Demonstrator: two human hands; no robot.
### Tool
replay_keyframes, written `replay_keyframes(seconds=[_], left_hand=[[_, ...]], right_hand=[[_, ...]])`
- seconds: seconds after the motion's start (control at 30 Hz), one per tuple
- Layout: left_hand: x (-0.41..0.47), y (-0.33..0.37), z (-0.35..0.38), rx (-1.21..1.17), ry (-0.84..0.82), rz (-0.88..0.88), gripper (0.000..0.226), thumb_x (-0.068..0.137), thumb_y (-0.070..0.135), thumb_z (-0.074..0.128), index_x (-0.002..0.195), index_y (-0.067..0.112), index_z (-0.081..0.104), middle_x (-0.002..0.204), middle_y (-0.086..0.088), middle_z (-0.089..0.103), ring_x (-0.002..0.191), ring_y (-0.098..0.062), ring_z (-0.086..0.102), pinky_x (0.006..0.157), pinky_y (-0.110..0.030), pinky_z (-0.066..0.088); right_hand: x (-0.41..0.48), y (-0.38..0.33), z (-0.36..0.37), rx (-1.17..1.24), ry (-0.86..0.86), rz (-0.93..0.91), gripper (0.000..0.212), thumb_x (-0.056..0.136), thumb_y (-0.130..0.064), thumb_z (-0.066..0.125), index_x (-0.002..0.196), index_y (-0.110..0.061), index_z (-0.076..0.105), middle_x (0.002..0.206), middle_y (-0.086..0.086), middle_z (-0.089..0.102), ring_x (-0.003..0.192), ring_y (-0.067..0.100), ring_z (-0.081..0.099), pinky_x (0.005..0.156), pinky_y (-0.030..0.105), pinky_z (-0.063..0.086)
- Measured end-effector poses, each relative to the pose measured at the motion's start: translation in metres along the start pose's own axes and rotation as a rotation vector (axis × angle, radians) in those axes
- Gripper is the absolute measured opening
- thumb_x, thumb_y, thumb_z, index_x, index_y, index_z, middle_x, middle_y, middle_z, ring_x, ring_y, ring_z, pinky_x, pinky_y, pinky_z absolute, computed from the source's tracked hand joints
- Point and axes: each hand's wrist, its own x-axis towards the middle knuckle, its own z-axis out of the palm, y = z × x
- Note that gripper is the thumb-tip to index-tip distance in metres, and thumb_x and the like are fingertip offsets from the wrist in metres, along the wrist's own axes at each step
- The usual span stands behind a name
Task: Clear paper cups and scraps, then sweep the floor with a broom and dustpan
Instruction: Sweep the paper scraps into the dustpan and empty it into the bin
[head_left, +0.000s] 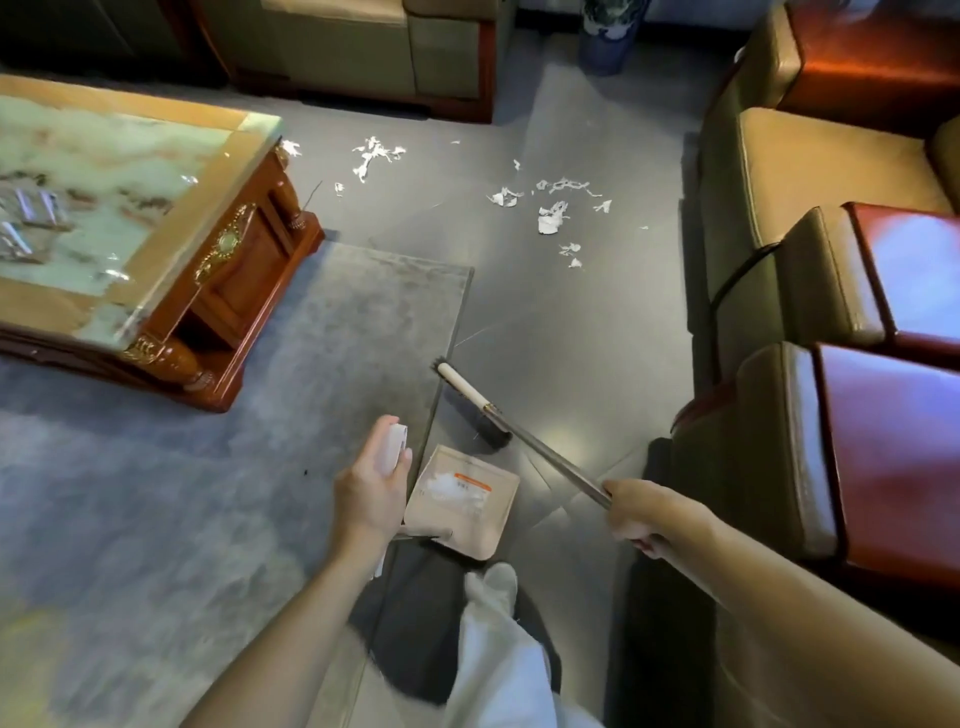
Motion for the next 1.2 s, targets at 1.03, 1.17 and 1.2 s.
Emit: replay_keyframes(seconds=[1.03, 1.17, 1.2], left_hand=[[0.079, 0.146, 0.15, 0.028, -0.319, 0.23, 0.029, 0.085, 0.037, 0.047, 0.113, 0.047, 0.043, 0.075, -0.005, 0.06, 0.073, -0.037, 0.059, 0.058, -0.039, 0.05], [0.104, 0.17, 0.19, 0.081, -0.416, 0.18, 0.035, 0.093, 0.032, 0.056, 0.124, 0.046, 0.047, 0.079, -0.009, 0.06, 0.079, -0.037, 0.061, 0.065, -0.04, 0.05], [0.109, 0.175, 0.197, 0.08, -0.41, 0.182, 0.037, 0.093, 0.029, 0.058, 0.127, 0.04, 0.051, 0.081, -0.013, 0.062, 0.08, -0.039, 0.061, 0.066, -0.041, 0.05]], right_hand=[[0.058, 0.087, -0.13, 0.184, -0.044, 0.111, 0.079, 0.091, -0.002, 0.05, 0.155, -0.024, 0.009, 0.1, 0.004, 0.059, 0.061, 0.009, 0.055, 0.043, 0.018, 0.045], [0.072, 0.095, -0.135, 0.304, -0.196, 0.12, 0.082, 0.088, 0.0, 0.054, 0.153, -0.028, 0.013, 0.096, 0.007, 0.058, 0.061, 0.012, 0.053, 0.047, 0.02, 0.046], [0.073, 0.096, -0.136, 0.307, -0.264, 0.107, 0.081, 0.088, 0.0, 0.053, 0.153, -0.029, 0.013, 0.091, 0.006, 0.056, 0.059, 0.012, 0.051, 0.047, 0.02, 0.046]])
